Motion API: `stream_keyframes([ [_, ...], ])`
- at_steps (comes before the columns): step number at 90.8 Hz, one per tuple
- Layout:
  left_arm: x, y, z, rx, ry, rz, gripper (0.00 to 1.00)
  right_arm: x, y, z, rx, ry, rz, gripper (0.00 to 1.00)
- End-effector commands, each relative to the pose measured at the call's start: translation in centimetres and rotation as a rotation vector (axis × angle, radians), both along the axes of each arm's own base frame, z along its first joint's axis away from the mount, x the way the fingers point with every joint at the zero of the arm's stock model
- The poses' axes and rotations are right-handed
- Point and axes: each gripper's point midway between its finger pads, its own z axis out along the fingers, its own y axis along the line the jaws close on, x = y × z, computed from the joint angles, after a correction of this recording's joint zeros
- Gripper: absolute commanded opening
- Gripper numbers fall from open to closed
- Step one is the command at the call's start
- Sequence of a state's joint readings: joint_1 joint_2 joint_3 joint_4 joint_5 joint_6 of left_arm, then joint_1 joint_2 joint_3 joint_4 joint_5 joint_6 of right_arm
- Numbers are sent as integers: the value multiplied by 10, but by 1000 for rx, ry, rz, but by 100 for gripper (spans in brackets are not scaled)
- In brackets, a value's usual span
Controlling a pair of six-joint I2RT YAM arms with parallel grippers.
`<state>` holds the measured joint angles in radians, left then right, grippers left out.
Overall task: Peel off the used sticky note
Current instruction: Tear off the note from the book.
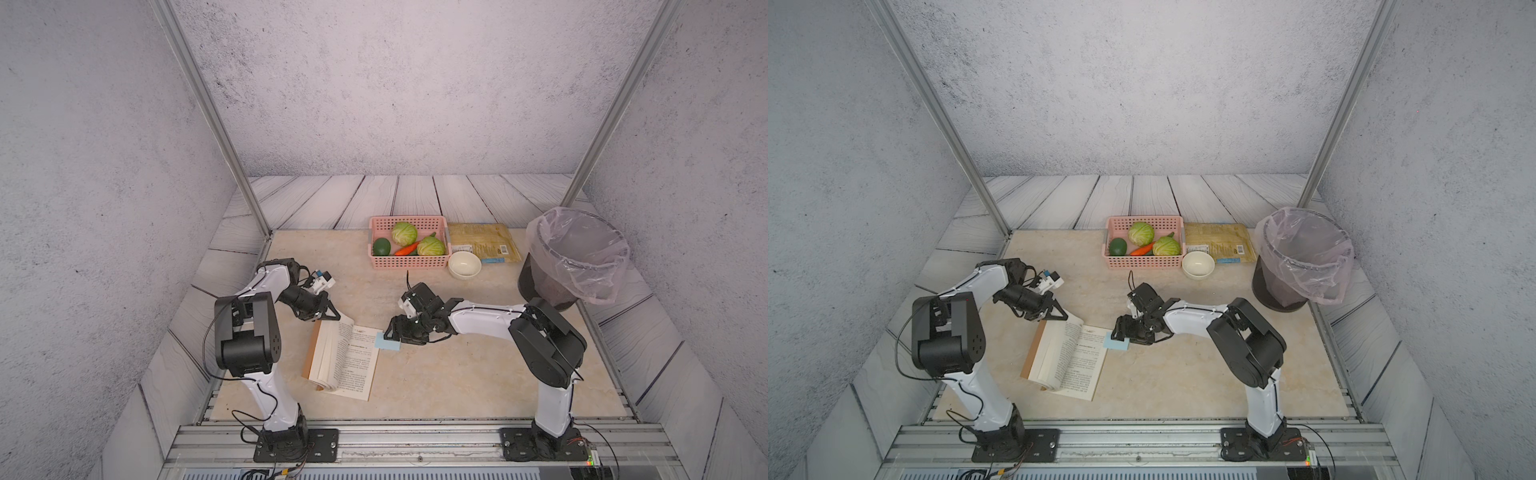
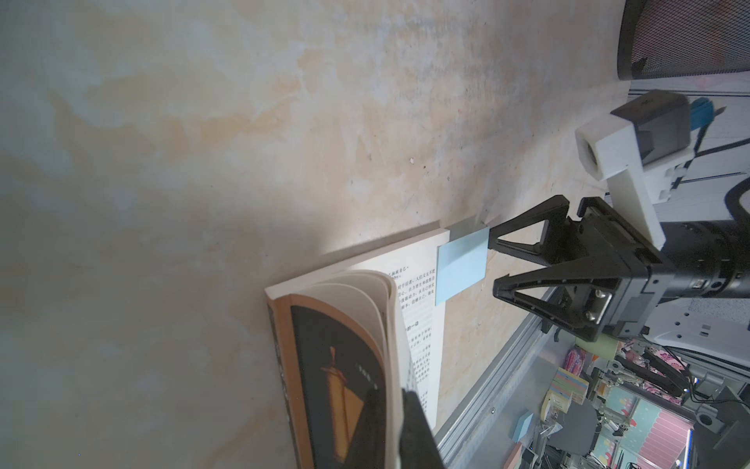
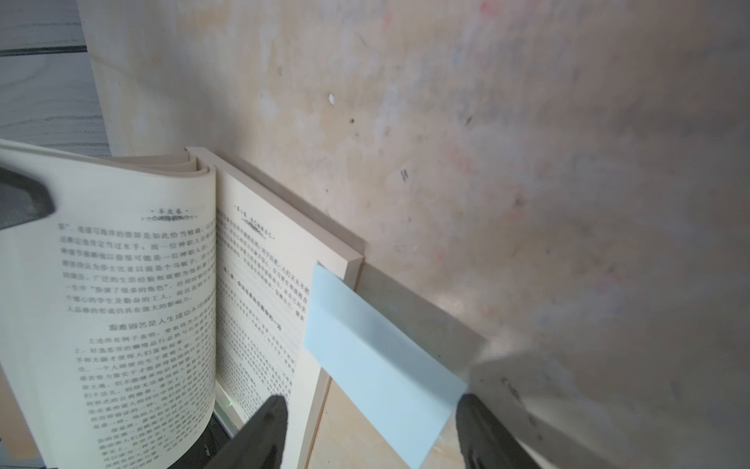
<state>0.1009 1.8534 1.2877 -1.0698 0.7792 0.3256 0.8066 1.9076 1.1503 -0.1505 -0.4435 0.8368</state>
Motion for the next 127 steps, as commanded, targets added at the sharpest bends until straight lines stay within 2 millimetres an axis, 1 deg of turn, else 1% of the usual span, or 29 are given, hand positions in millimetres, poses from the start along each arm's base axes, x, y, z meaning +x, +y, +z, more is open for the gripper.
stream_keyframes([
  [1,3,0,3,-30,-1,1,0,-7,2,-12,3,26,16,68],
  [16,5,2,2,-23,-7,12,0,-8,2,-15,7,30,7,65],
  [33,5,2,1,-22,-2,18,0,-10,-2,-17,-6,24,-4,58],
  [47,5,3,1,-18,-4,18,0,-10,-3,-19,-2,25,-19,58],
  [64,6,4,1,-12,-5,23,0,-11,3,-18,54,45,-52,60],
  [77,6,3,1,-14,-6,24,0,-8,5,-15,88,39,-87,58],
  [83,5,3,0,-13,-3,23,0,-7,6,-15,95,40,-94,55],
  [88,5,3,0,-13,-2,23,0,-7,5,-15,94,40,-97,48],
  [93,5,3,0,-13,-1,24,0,-7,4,-15,89,35,-102,46],
  [102,6,3,1,-15,-4,24,0,-7,0,-15,79,27,-112,46],
  [108,5,3,0,-16,-2,25,0,-8,-2,-15,89,23,-120,49],
  [114,5,3,0,-15,-2,26,0,-10,-2,-15,110,30,-133,49],
  [127,5,3,0,-14,-2,25,0,-11,3,-15,175,52,-153,49],
])
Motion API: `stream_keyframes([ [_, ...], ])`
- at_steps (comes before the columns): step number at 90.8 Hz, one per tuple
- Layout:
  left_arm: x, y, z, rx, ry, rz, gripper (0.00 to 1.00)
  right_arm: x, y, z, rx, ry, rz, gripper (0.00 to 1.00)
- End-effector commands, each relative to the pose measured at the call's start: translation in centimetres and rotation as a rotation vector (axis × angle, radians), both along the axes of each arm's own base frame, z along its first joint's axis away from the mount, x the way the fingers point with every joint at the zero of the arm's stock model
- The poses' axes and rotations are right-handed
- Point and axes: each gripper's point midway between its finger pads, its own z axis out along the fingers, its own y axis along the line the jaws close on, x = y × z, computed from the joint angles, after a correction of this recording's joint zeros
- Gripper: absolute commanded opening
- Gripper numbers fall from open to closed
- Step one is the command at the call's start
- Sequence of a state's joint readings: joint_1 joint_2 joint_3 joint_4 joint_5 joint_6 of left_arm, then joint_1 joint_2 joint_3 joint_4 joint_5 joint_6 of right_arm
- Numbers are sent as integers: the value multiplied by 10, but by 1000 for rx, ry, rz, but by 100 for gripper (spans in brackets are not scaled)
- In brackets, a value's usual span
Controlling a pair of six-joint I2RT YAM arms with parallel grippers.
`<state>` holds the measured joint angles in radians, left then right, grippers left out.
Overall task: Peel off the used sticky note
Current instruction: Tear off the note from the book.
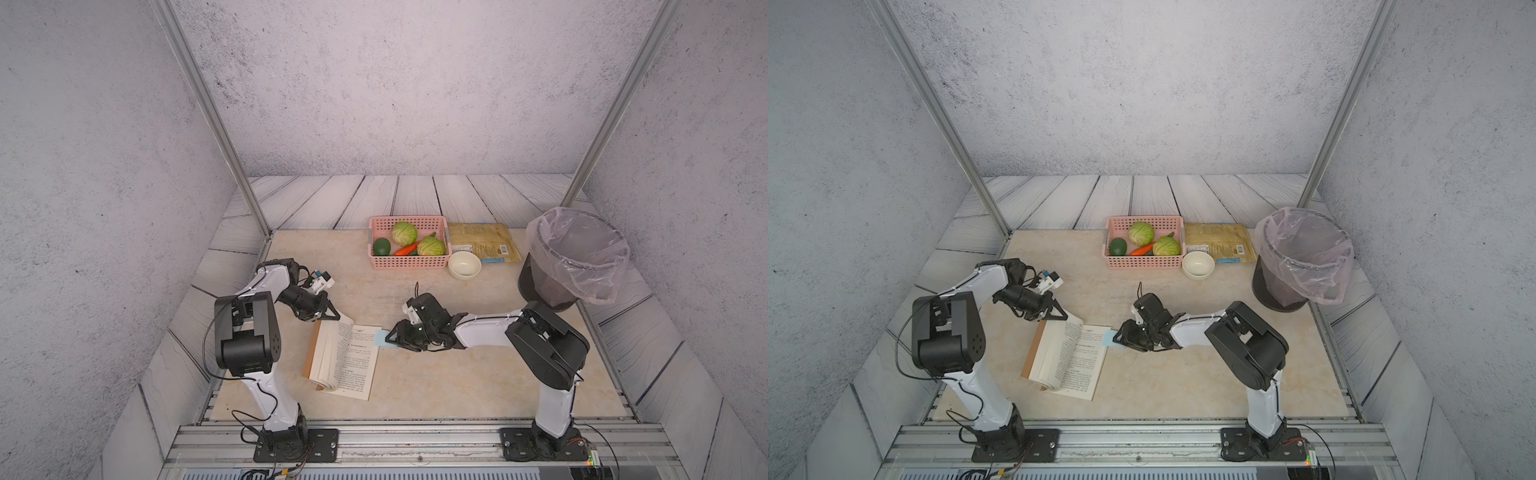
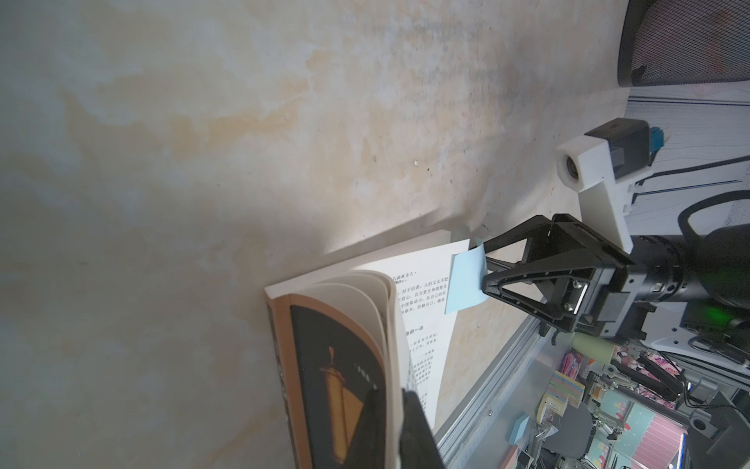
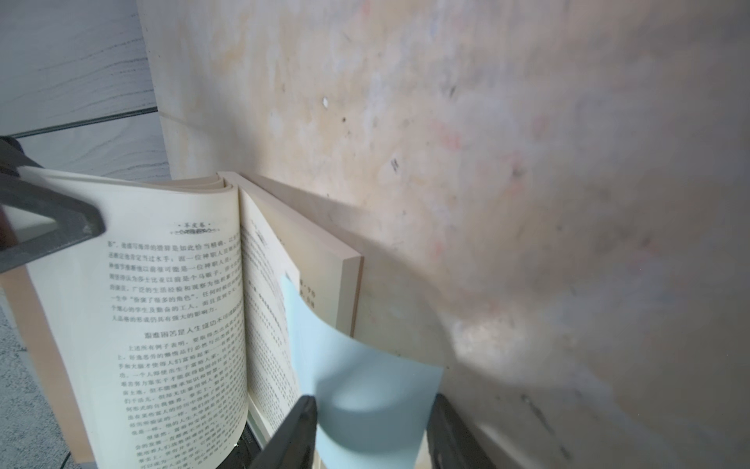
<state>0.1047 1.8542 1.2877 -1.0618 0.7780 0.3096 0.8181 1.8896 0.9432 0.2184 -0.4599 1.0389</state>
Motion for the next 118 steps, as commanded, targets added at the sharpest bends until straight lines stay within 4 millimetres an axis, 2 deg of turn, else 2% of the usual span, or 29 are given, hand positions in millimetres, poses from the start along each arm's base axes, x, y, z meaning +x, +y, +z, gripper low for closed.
stream_keyframes([
  [1,3,1,0,-16,-6,10,0,-5,-1,-4,29,27,-32,49],
  [51,2,1,2,-16,-9,10,0,-4,11,11,219,50,-85,49],
  [70,3,1,2,-16,-8,12,0,-5,8,15,206,40,-79,46],
  [90,4,1,3,-18,-7,15,0,-5,2,16,155,16,-76,29],
  [118,3,1,2,-17,-8,15,0,-7,-5,17,17,-46,-39,19],
])
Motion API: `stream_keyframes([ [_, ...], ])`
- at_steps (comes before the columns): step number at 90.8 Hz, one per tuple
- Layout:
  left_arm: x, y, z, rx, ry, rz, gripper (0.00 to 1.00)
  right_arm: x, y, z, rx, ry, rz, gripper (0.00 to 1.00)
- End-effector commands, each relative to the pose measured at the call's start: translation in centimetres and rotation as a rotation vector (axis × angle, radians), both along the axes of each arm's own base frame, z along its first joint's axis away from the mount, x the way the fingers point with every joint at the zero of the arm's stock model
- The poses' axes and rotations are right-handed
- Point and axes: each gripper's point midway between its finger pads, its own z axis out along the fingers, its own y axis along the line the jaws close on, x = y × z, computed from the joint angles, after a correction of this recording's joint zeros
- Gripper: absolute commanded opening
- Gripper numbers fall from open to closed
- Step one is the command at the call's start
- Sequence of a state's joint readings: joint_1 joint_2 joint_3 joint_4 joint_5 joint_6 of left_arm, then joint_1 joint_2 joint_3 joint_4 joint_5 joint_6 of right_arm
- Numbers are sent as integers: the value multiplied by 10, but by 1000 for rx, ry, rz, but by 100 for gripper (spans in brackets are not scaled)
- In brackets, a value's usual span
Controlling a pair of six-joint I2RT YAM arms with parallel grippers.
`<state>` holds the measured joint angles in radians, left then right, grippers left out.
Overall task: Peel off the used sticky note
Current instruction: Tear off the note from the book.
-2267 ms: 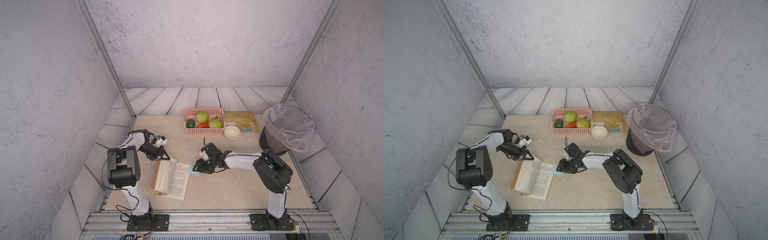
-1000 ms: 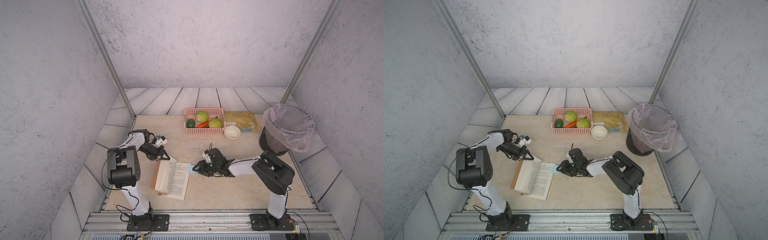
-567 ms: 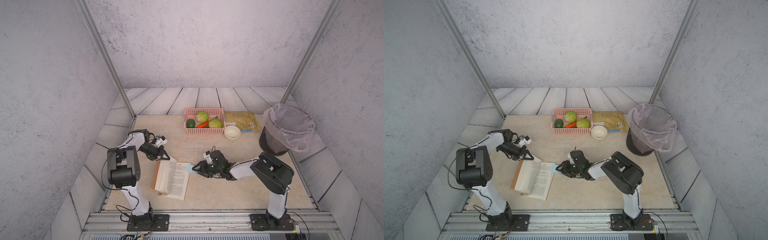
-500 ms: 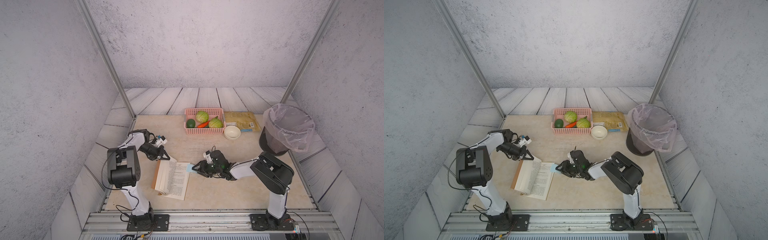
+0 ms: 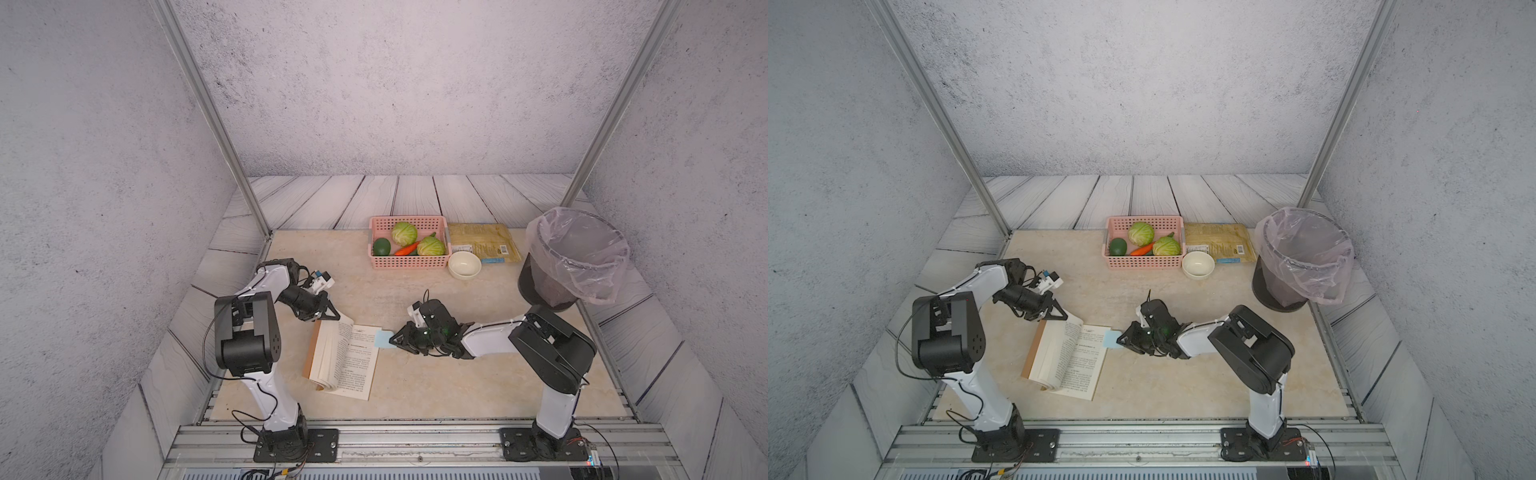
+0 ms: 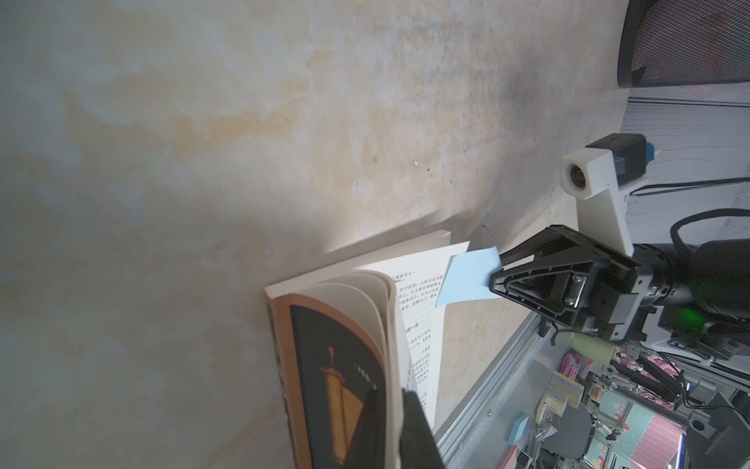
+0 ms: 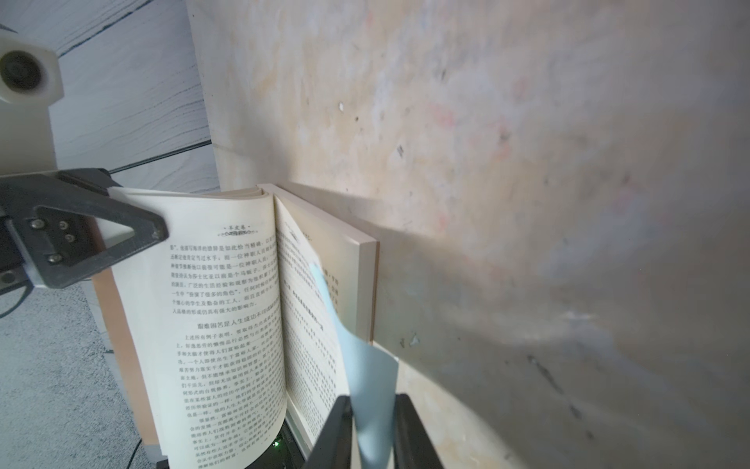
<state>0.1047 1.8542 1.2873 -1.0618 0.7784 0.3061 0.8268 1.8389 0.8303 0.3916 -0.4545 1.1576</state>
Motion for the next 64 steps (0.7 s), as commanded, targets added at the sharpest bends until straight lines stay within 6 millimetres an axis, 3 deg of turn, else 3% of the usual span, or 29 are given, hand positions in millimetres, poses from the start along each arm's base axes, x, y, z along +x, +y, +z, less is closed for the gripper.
stream_keyframes([
  [1,3,1,2,-17,-10,12,0,0,-3,8,-83,-63,29,18],
  [31,4,2,0,-15,-7,19,0,-10,-3,4,-293,-137,123,0],
  [64,4,2,-3,-7,-3,30,0,-18,-14,12,-551,-283,263,0],
])
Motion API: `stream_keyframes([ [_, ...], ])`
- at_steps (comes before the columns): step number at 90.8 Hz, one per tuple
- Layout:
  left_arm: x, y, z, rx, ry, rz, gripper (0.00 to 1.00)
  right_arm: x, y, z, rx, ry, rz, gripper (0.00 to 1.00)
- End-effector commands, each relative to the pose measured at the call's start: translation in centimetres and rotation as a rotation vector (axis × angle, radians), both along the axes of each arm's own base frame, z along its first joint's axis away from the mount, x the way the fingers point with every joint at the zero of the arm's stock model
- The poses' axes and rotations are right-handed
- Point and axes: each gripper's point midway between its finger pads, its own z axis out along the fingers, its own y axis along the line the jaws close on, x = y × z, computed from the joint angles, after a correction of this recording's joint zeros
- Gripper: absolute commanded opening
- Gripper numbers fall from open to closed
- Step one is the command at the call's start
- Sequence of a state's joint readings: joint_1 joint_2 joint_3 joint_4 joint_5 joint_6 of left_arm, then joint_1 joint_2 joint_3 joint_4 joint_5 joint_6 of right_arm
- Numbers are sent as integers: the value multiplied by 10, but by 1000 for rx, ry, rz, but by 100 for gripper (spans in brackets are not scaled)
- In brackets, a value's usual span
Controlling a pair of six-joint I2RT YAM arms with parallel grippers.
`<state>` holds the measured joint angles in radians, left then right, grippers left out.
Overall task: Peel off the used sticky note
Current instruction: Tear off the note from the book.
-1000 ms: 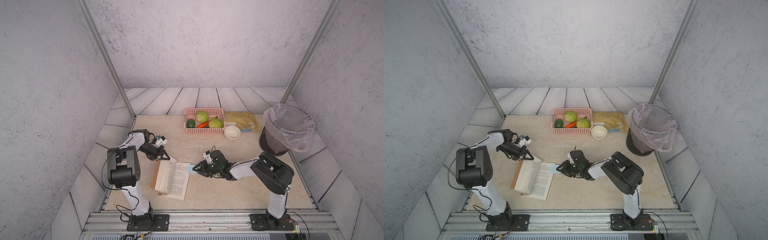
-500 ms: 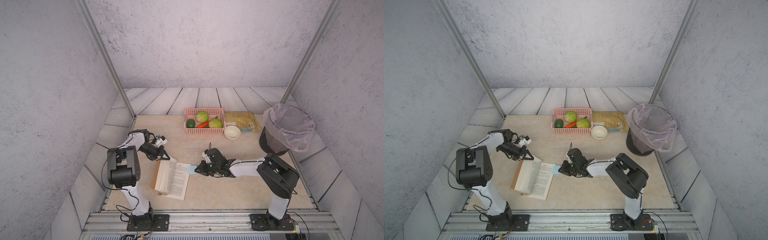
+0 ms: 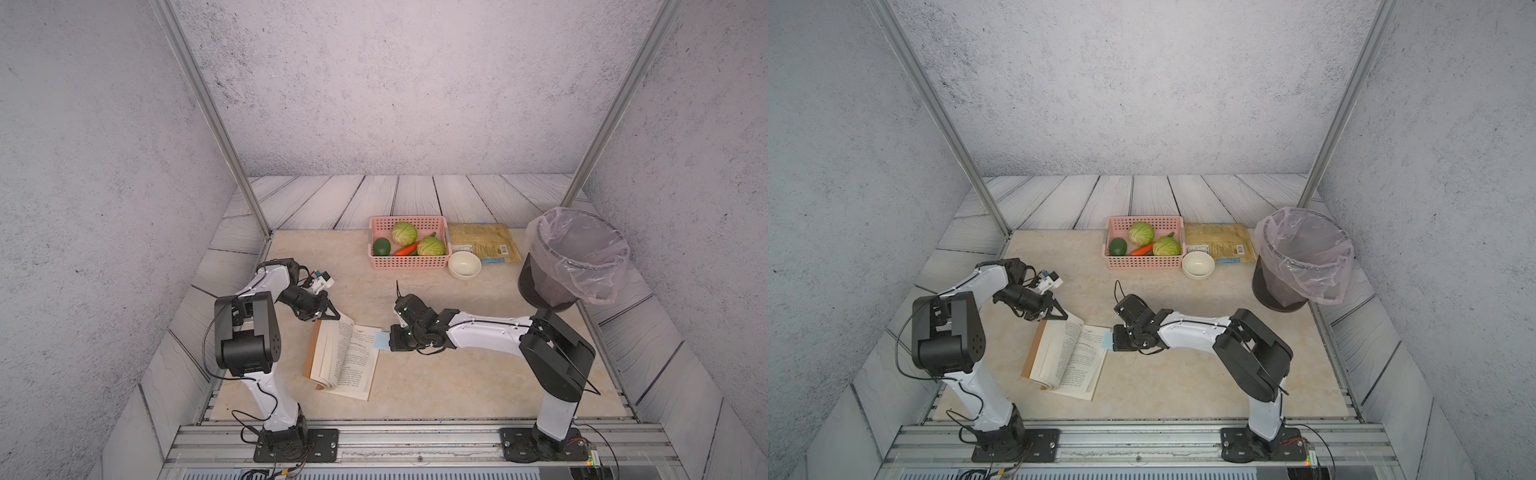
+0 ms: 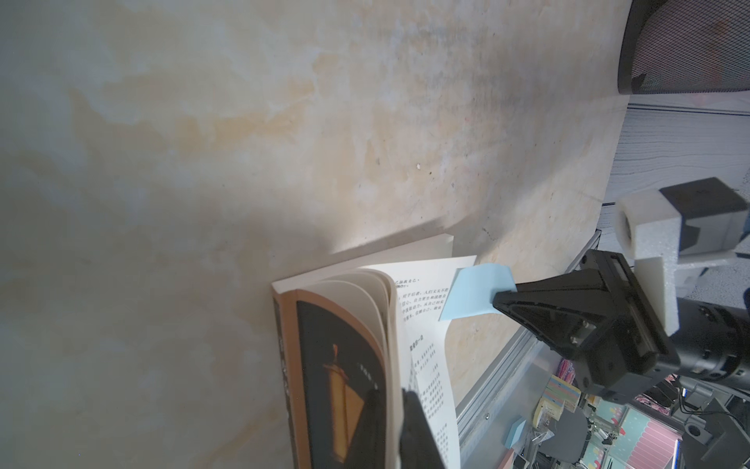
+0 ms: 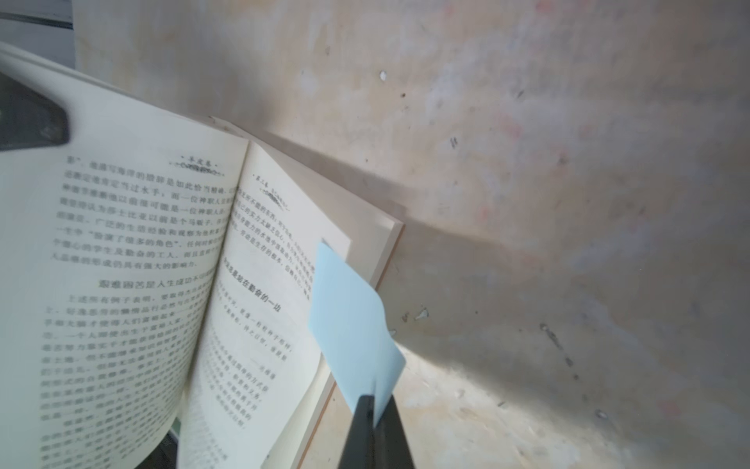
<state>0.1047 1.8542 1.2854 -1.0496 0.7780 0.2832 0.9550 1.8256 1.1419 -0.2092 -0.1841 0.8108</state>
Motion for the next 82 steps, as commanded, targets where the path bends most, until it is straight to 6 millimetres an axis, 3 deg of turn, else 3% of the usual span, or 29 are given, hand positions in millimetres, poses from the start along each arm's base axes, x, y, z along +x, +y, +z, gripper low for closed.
stream_keyframes([
  [1,2,2,-2,-9,-7,14,0,-6,-21,-2,-172,-66,66,0],
  [28,3,3,-3,-5,-6,16,0,-6,-33,0,-310,-139,109,0],
  [55,3,3,-3,-6,-7,16,0,-8,-23,10,-413,-245,208,0],
  [82,3,3,-3,-4,-8,15,0,-10,-26,15,-519,-304,255,0],
])
